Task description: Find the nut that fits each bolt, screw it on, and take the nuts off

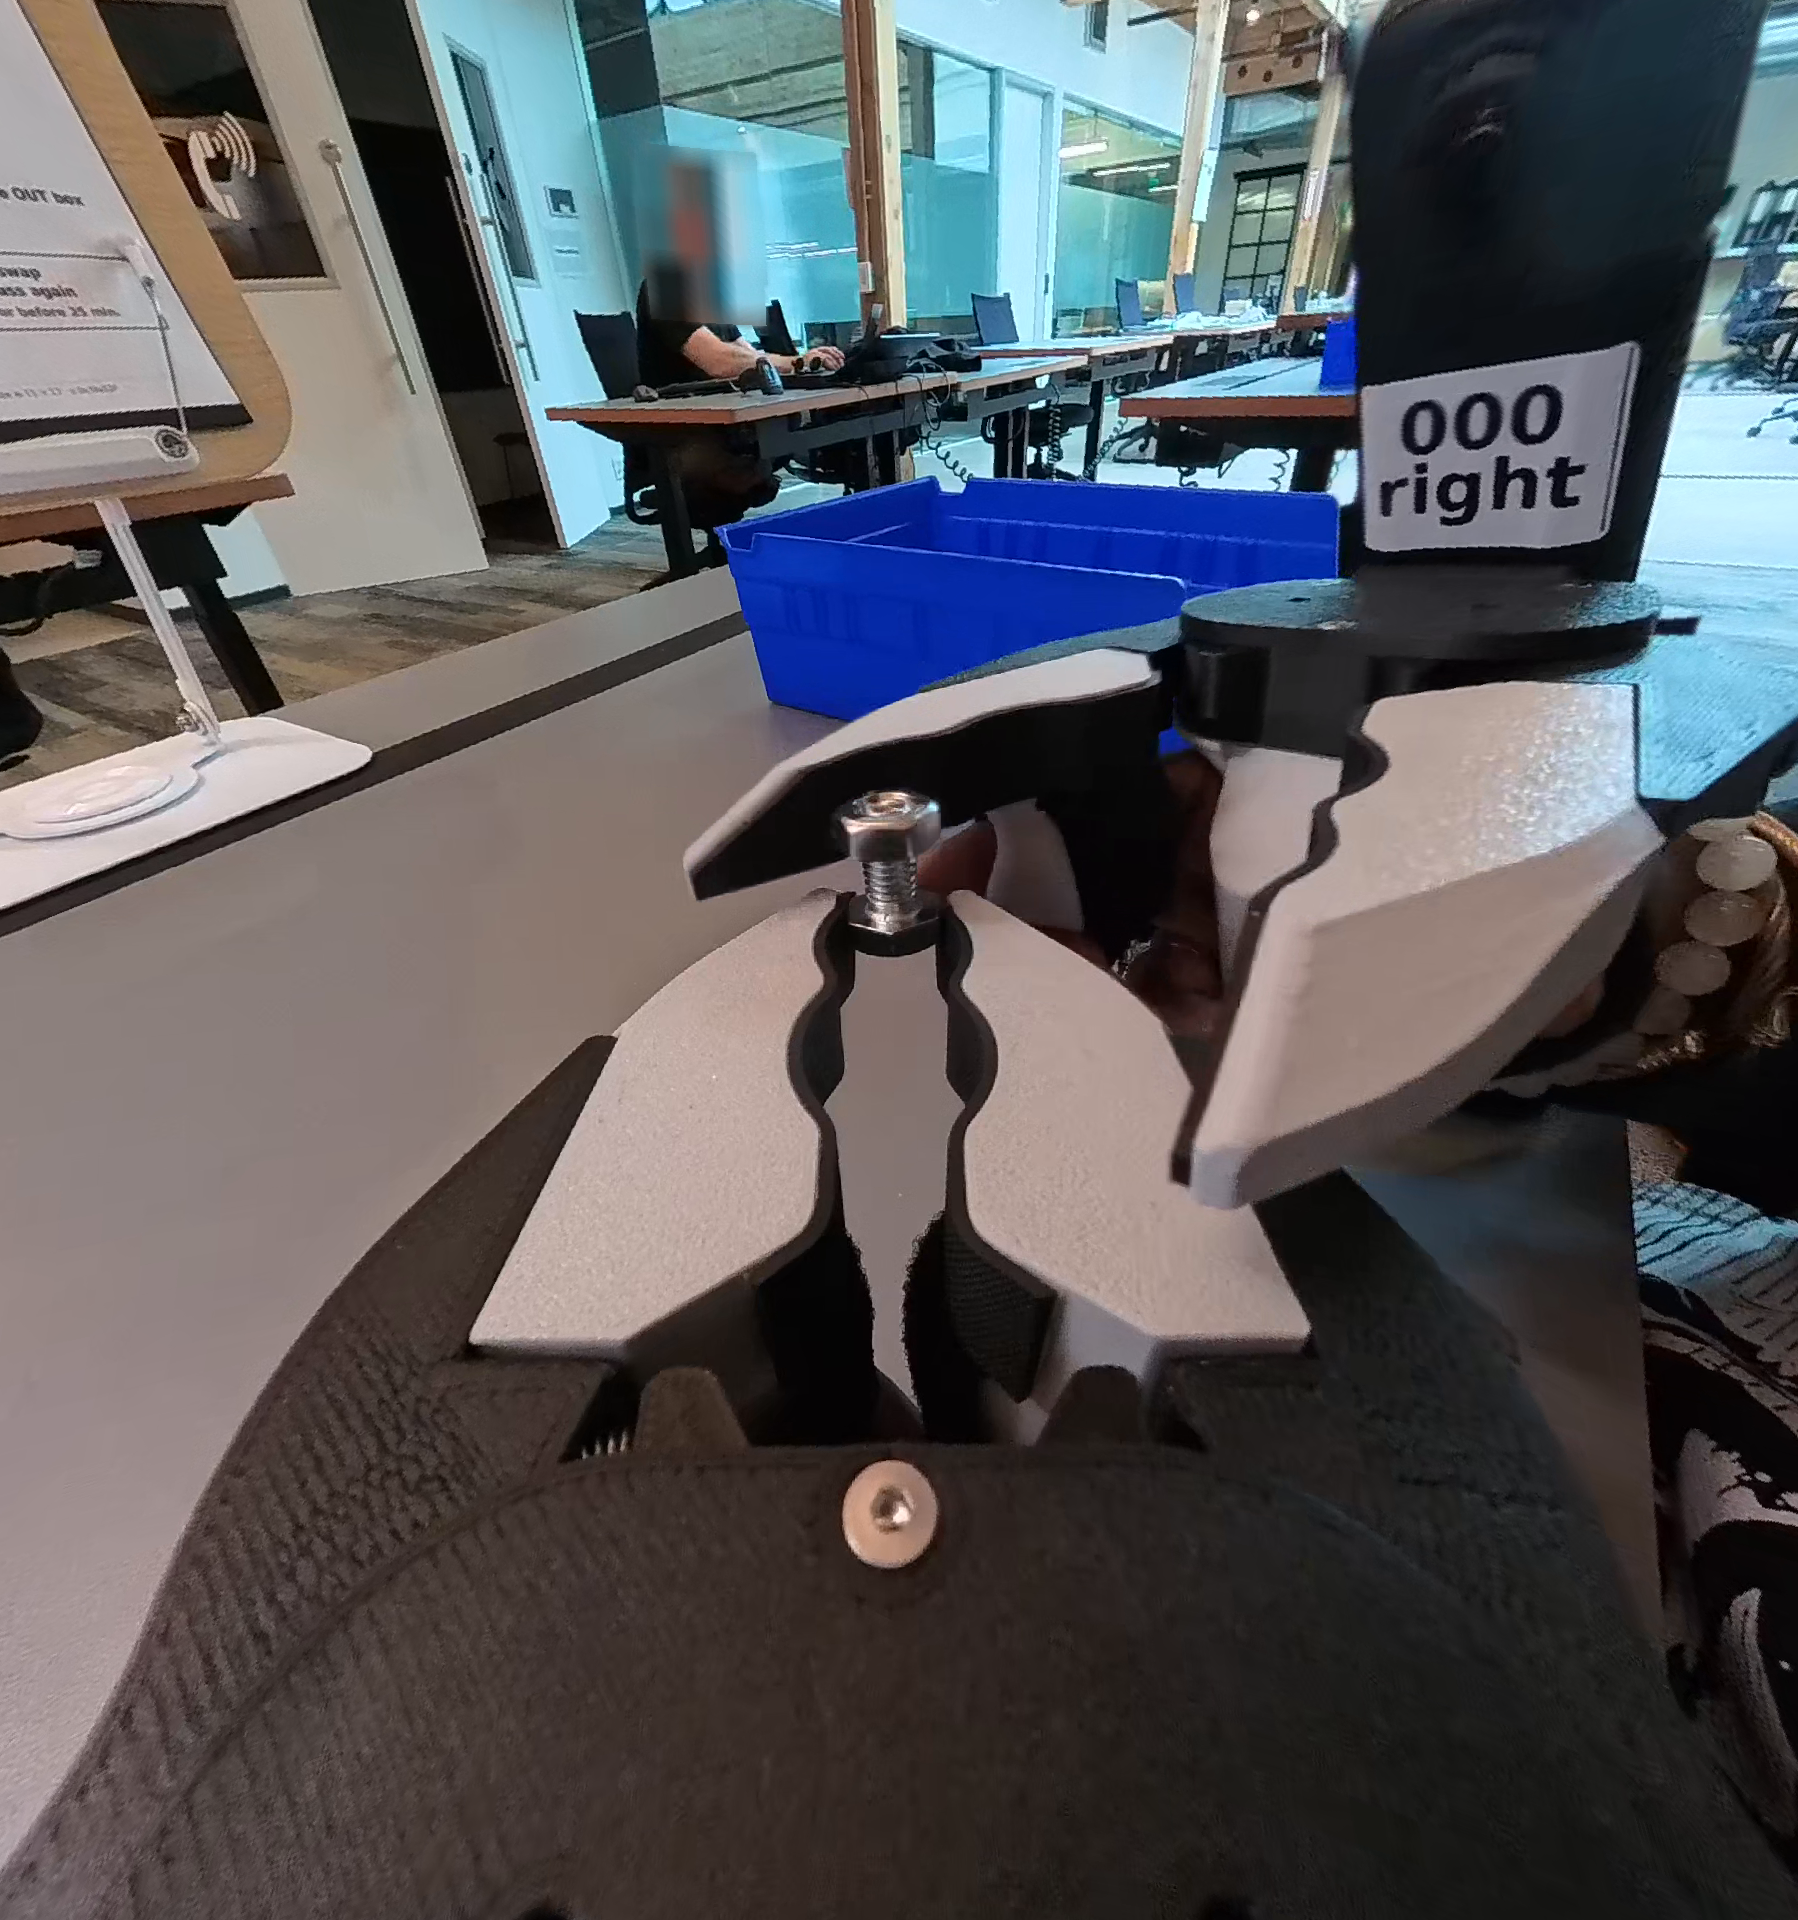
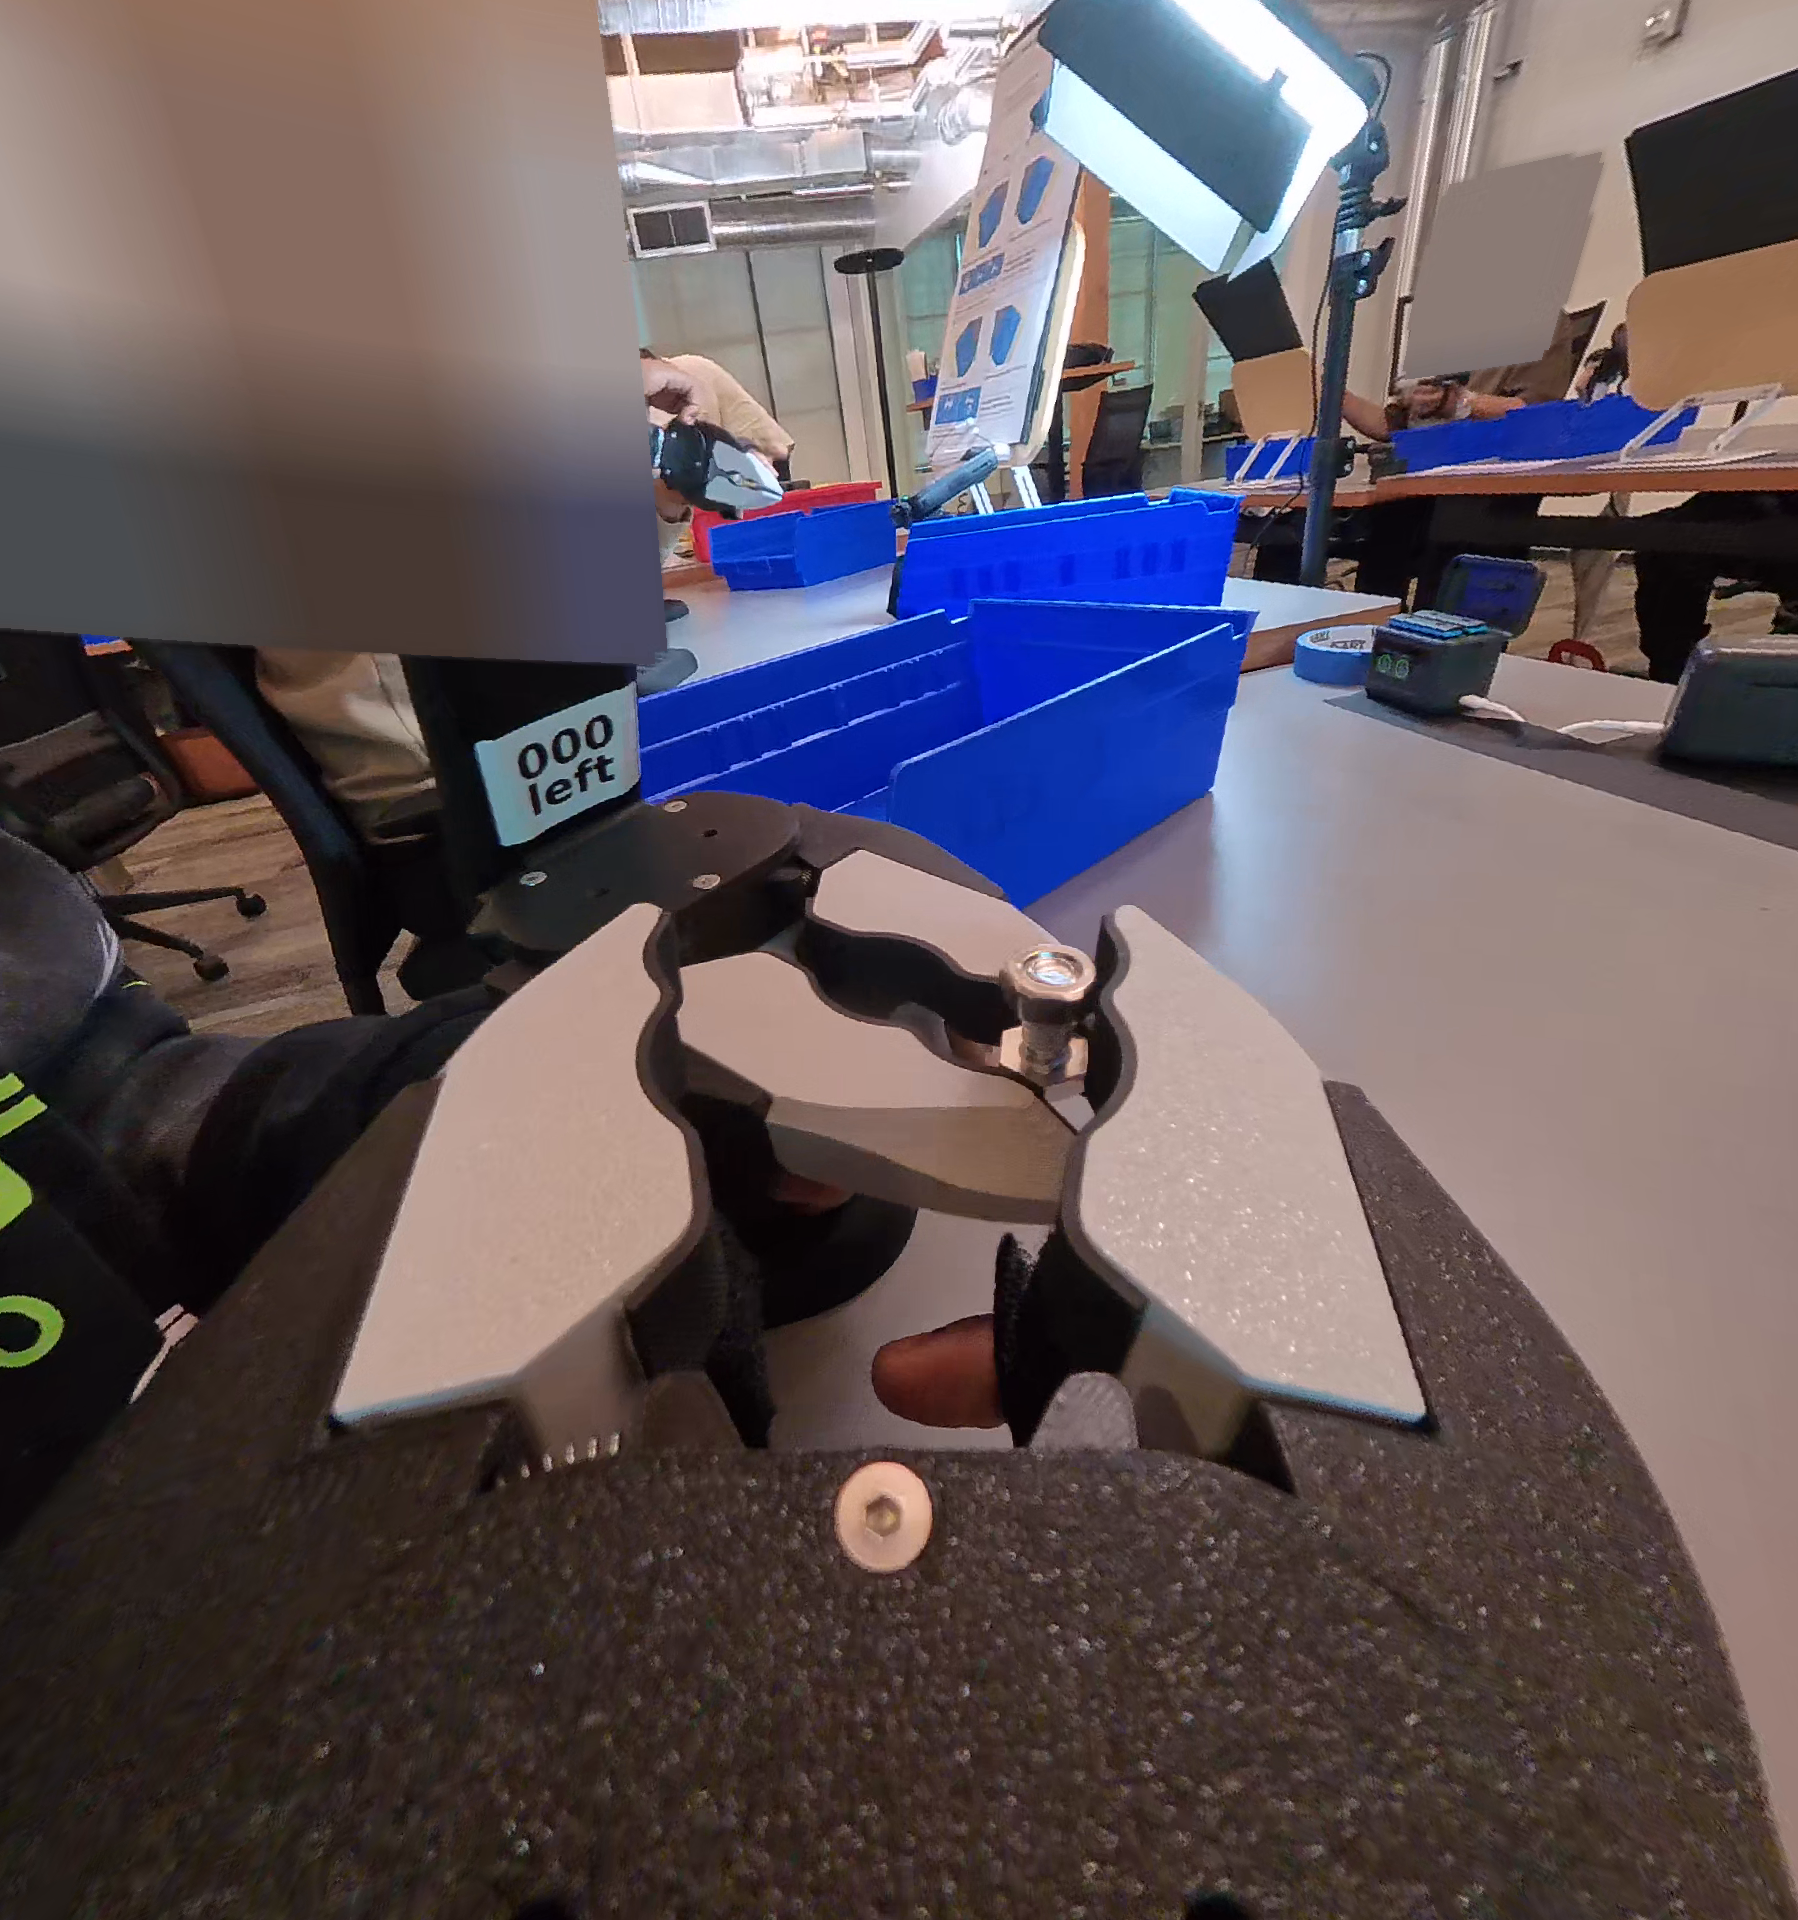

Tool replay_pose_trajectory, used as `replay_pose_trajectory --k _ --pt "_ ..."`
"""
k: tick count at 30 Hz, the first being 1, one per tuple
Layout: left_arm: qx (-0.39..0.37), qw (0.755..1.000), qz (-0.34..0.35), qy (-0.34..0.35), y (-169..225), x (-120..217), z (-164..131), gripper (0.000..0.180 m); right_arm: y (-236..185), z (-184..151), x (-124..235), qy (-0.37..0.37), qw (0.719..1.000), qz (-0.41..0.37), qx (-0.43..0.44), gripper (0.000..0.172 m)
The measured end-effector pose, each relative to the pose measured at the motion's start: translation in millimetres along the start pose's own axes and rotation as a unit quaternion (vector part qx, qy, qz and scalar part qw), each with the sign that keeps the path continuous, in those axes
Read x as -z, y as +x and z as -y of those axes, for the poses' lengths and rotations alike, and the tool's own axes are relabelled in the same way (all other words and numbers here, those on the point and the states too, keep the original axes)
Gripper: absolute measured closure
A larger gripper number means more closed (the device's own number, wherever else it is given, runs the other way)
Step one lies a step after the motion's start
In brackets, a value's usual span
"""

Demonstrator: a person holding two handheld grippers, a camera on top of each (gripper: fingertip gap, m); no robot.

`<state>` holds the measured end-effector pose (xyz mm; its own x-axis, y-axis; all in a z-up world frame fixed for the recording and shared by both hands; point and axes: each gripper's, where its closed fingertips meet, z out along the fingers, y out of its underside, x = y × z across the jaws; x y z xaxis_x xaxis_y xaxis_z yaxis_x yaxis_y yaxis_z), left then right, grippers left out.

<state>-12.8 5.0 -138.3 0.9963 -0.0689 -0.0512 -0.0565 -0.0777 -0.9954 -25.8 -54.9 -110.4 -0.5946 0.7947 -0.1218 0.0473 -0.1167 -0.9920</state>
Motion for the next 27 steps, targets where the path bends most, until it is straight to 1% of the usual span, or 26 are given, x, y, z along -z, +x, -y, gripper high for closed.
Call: replay_pose_trajectory --k 3,6,7,8,9,11,13,16,17,19,21,27 --pt "0.003 1.0 0.001 0.003 -1 1 1 0.166 0 0 6 0.002 1.0 -0.01 0.0 0.096" --pt "0.01 1.0 0.002 0.008 -2 2 2 0.166 0 1 19 0.009 1.0 -0.02 -0.003 0.104" --pt "0.014 1.0 0.004 0.01 -4 2 2 0.166 0 1 24 0.012 1.0 -0.024 -0.003 0.109" --pt "0.018 1.0 0.004 0.011 -4 2 3 0.166 -3 1 29 0.014 1.0 -0.018 0.002 0.126" --pt "0.021 1.0 0.003 0.012 -5 2 3 0.166 -8 2 34 0.019 1.0 -0.005 0.005 0.148" --pt "0.022 1.0 0.003 0.012 -5 2 3 0.166 -7 5 41 0.031 0.999 -0.011 0.0 0.153" --pt "0.019 1.0 0.003 0.011 -4 2 2 0.166 -3 6 45 0.036 0.999 -0.021 -0.001 0.151" --pt "0.019 1.0 0.002 0.011 -4 2 2 0.166 4 7 43 0.038 0.999 -0.03 -0.006 0.143" --pt "0.019 1.0 0.002 0.011 -4 2 3 0.166 6 7 41 0.038 0.999 -0.033 -0.008 0.138" --pt "0.016 1.0 0.001 0.01 -3 2 2 0.166 12 7 36 0.038 0.998 -0.045 -0.01 0.118" --pt "0.013 1.0 0.001 0.007 -3 1 2 0.166 14 7 30 0.034 0.998 -0.042 -0.008 0.109" --pt "0.004 1.0 0.0 0.002 -1 0 0 0.166 12 7 9 0.026 0.999 -0.019 -0.003 0.104"
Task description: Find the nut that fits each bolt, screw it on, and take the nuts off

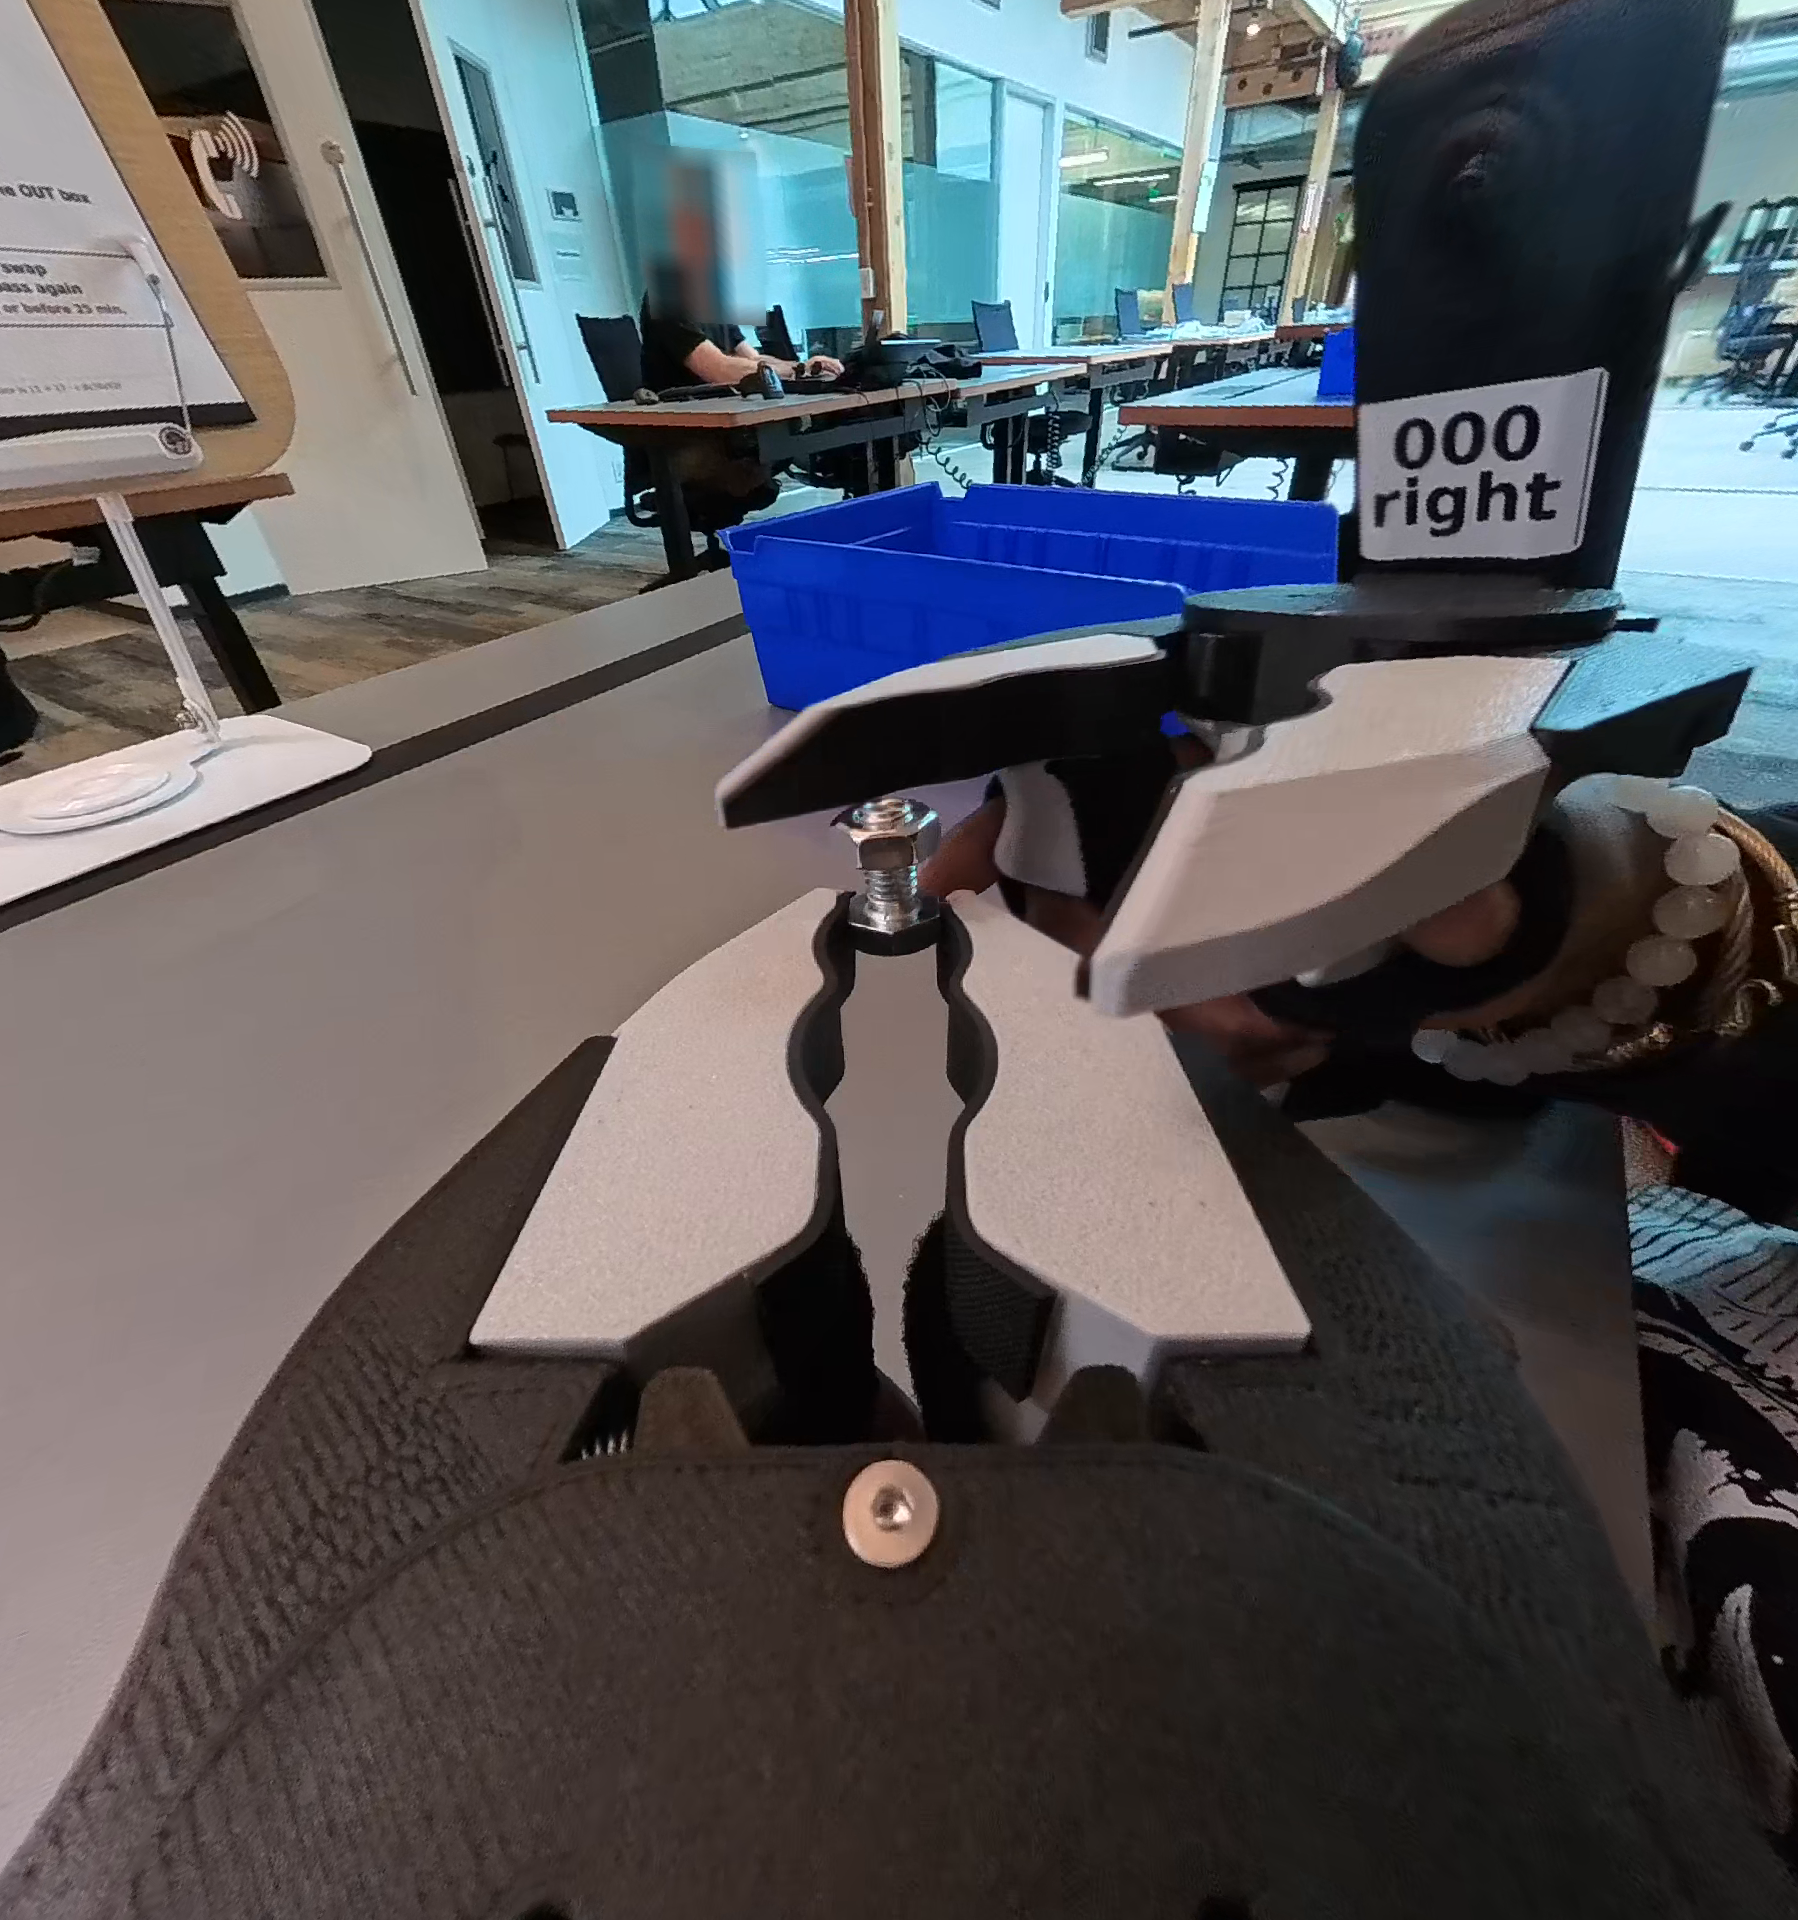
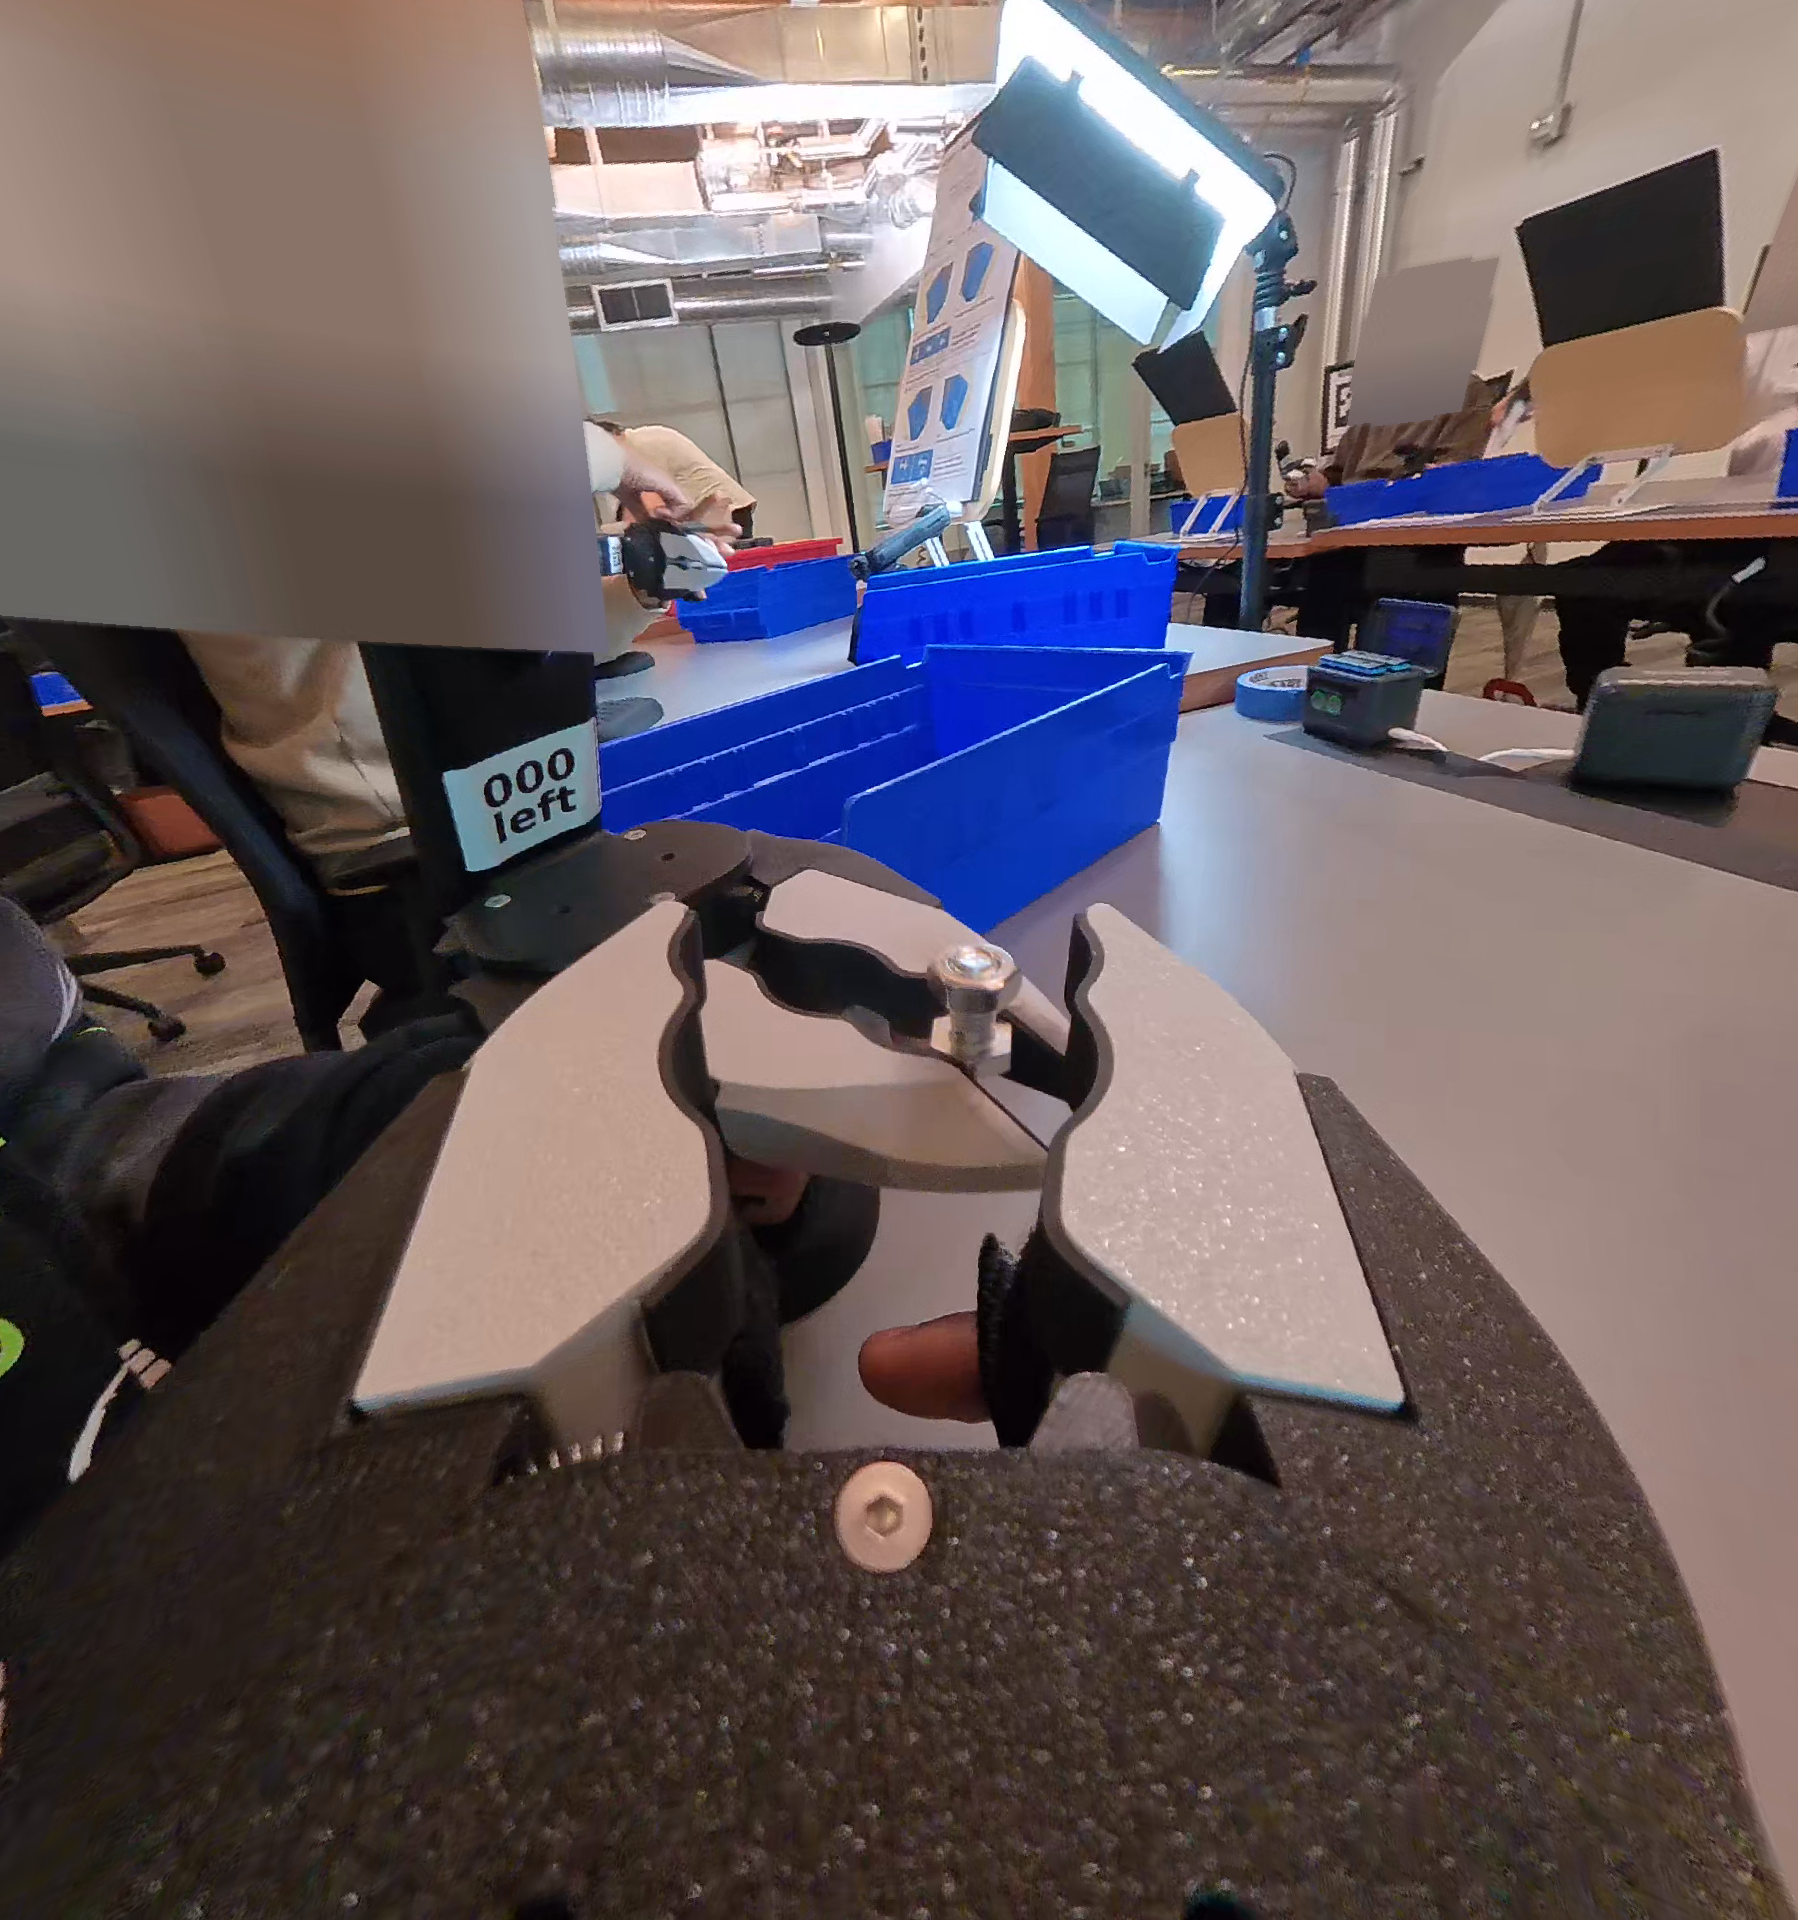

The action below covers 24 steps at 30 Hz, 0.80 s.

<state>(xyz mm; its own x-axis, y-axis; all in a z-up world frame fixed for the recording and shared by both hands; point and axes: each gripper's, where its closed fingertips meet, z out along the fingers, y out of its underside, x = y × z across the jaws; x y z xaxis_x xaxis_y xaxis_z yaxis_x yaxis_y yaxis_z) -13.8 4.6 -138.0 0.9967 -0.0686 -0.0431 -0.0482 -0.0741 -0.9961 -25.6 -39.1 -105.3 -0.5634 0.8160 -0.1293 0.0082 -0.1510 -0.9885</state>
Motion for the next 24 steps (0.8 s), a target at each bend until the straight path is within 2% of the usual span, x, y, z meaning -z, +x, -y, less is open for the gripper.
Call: replay_pose_trajectory --k 8,14,16,17,18,24 --pt "-0.004 1.0 0.001 -0.005 0 -1 -1 0.166 -6 -7 -8 -0.017 1.0 0.01 0.003 0.106" --pt "0.0 1.0 0.003 -0.001 -1 0 0 0.166 -6 -6 5 -0.011 1.0 -0.013 0.007 0.109" --pt "0.0 1.0 0.002 0.001 0 0 0 0.166 -4 -6 16 -0.006 1.0 -0.027 0.002 0.119" --pt "0.001 1.0 0.006 0.003 -2 0 1 0.166 -4 -5 22 -0.003 1.0 -0.028 0.004 0.133" --pt "0.005 1.0 0.004 0.002 -2 0 0 0.166 -9 -3 27 0.003 1.0 -0.012 0.006 0.153" --pt "0.006 1.0 0.004 0.003 -2 0 1 0.166 -1 6 36 0.027 0.999 -0.029 -0.006 0.151"
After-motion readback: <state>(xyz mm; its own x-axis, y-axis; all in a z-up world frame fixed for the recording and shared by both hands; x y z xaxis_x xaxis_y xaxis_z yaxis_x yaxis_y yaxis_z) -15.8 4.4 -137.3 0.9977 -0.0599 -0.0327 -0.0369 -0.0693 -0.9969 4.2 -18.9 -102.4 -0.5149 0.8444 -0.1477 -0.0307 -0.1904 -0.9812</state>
